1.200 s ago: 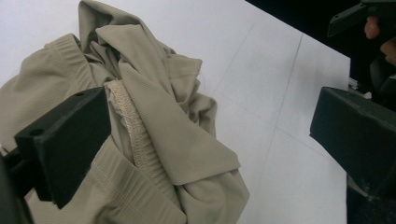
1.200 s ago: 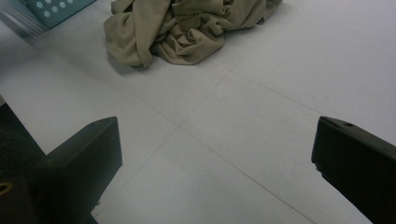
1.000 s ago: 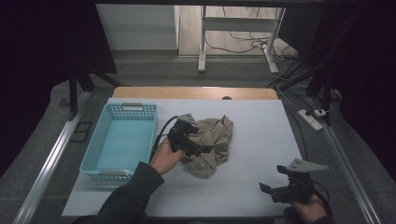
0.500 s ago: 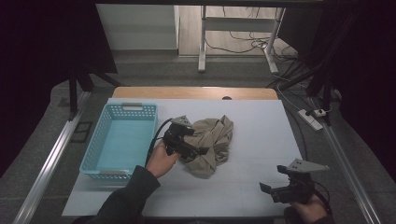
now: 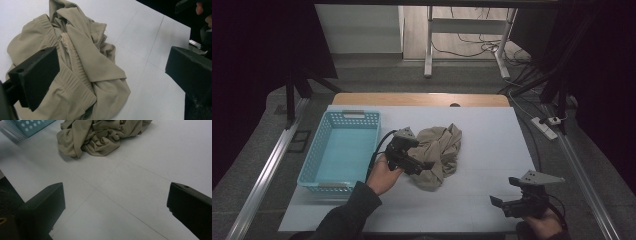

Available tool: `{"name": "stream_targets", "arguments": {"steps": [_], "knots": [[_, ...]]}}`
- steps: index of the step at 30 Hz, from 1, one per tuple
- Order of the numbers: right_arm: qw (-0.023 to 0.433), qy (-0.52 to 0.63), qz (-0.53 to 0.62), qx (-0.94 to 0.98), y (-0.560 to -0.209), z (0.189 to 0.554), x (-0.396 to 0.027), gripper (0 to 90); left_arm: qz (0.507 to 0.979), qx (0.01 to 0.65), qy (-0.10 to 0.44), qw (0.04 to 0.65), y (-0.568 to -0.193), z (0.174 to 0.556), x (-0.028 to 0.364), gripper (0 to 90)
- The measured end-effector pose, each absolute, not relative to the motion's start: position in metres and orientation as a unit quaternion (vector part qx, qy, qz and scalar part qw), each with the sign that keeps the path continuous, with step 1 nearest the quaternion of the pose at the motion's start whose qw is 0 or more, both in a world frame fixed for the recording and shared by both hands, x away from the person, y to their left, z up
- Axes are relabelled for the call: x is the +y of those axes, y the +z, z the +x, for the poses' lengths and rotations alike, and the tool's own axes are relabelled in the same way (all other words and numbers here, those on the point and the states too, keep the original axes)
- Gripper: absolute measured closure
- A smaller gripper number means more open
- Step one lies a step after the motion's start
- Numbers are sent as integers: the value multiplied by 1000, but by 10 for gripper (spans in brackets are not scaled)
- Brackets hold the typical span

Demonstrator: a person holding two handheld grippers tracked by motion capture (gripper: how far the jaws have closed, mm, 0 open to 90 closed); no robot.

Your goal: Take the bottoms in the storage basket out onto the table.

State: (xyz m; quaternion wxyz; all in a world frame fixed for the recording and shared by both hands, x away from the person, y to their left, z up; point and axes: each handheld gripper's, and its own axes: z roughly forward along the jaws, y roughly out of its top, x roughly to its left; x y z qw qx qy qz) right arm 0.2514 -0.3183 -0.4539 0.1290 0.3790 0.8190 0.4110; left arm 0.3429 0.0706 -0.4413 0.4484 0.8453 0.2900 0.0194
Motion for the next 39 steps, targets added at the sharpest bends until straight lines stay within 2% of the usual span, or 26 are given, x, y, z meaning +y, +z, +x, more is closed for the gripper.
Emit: {"name": "stream_targets", "arguments": {"steps": [39], "knots": [[130, 412, 376, 820, -454, 251, -318, 14, 826, 299, 28, 478, -434, 324, 92, 5]]}}
